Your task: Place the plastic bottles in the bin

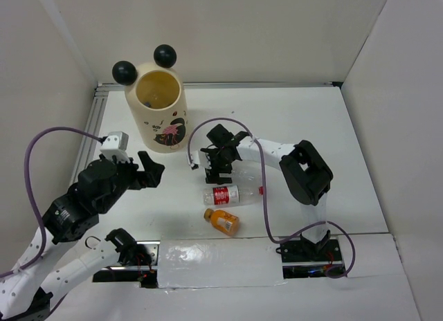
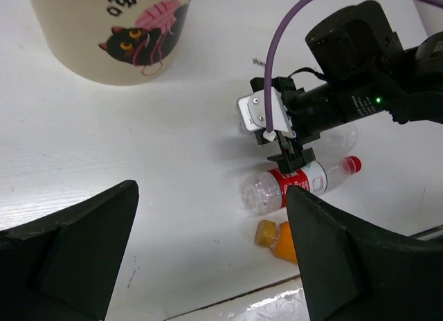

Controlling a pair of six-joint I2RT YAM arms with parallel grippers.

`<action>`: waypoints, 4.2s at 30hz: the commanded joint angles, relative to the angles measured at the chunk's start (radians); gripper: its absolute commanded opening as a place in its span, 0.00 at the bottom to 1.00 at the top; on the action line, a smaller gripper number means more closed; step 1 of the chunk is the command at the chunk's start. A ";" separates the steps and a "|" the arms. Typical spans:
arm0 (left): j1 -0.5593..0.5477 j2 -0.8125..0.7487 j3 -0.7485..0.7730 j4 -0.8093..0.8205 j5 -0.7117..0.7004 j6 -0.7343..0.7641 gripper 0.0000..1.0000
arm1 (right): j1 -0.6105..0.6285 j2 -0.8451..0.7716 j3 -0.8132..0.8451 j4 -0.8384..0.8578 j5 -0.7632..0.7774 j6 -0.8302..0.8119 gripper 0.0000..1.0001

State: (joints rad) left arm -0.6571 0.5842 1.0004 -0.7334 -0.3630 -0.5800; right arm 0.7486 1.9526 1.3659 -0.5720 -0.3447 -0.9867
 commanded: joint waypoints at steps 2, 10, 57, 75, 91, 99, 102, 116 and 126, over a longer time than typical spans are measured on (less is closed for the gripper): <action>-0.004 -0.012 -0.080 0.037 0.093 -0.057 1.00 | 0.021 -0.067 -0.025 -0.055 0.108 -0.015 0.92; -0.004 -0.040 -0.111 0.051 0.102 -0.070 1.00 | 0.031 0.000 0.019 -0.146 0.173 0.046 0.70; -0.004 -0.054 -0.283 0.164 0.351 -0.120 1.00 | -0.031 0.426 1.144 1.098 -0.387 0.790 0.02; -0.004 0.094 -0.240 0.376 0.596 0.228 1.00 | -0.051 0.249 0.960 0.766 -0.453 0.516 1.00; -0.269 0.727 0.058 0.517 0.587 0.732 0.84 | -0.573 -0.129 0.748 0.006 -0.315 0.708 0.71; -0.389 1.037 0.204 0.525 0.464 0.796 0.98 | -1.023 -0.436 0.249 -0.118 -0.573 0.545 1.00; -0.417 1.158 0.250 0.525 0.368 0.796 1.00 | -1.097 -0.523 0.144 -0.149 -0.640 0.501 1.00; -0.426 1.263 0.317 0.482 0.156 0.678 0.15 | -1.132 -0.693 -0.117 -0.135 -0.738 0.447 1.00; -0.159 0.898 0.541 0.468 0.312 0.655 0.12 | -1.085 -0.713 -0.261 -0.166 -0.823 0.249 0.80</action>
State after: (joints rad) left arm -0.9207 1.6199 1.4456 -0.3302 -0.1139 0.0967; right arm -0.3672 1.2682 1.1217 -0.7170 -1.1000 -0.6582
